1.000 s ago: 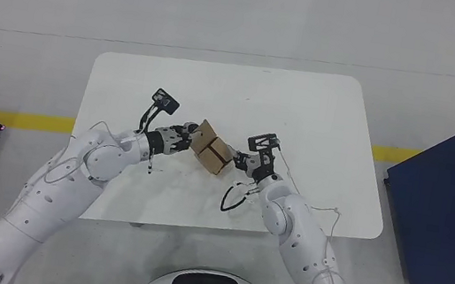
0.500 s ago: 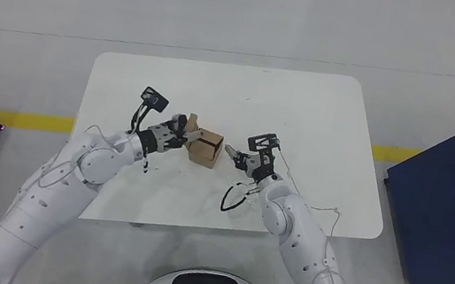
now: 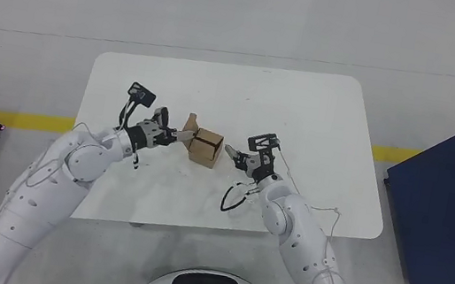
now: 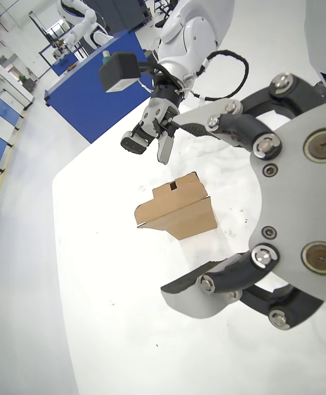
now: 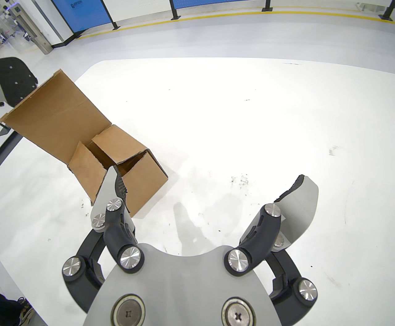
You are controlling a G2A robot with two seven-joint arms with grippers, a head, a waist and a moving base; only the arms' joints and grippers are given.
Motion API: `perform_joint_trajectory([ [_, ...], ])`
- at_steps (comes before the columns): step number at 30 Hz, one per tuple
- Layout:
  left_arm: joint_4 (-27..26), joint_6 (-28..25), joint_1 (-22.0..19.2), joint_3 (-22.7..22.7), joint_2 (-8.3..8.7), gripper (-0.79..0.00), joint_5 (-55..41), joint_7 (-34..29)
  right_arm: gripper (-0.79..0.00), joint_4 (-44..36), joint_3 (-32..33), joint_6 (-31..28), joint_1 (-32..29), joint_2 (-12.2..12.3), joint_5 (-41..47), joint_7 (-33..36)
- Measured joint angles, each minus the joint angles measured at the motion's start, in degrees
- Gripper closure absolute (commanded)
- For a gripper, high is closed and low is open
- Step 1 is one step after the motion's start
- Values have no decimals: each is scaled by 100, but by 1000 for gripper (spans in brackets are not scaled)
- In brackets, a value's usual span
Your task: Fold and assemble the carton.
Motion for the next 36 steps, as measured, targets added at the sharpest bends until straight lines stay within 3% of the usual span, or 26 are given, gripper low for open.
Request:
perform_joint_trajectory([
  [13, 889, -167, -697, 507, -216, 0, -21, 76, -785, 0, 0, 0, 0, 0, 0, 0],
  [28, 893, -323, -623, 398, -247, -12, 76, 258, -785, 0, 0, 0, 0, 0, 0, 0],
  [29, 871, -322, -603, 382, -245, -360, 69, 263, -785, 0, 0, 0, 0, 0, 0, 0],
  [30, 843, -320, -575, 362, -244, -785, 70, 271, -785, 0, 0, 0, 0, 0, 0, 0],
  [36, 692, -391, -416, 253, -246, -785, 168, 651, -785, 2, 1, 0, 0, 0, 2, 0],
])
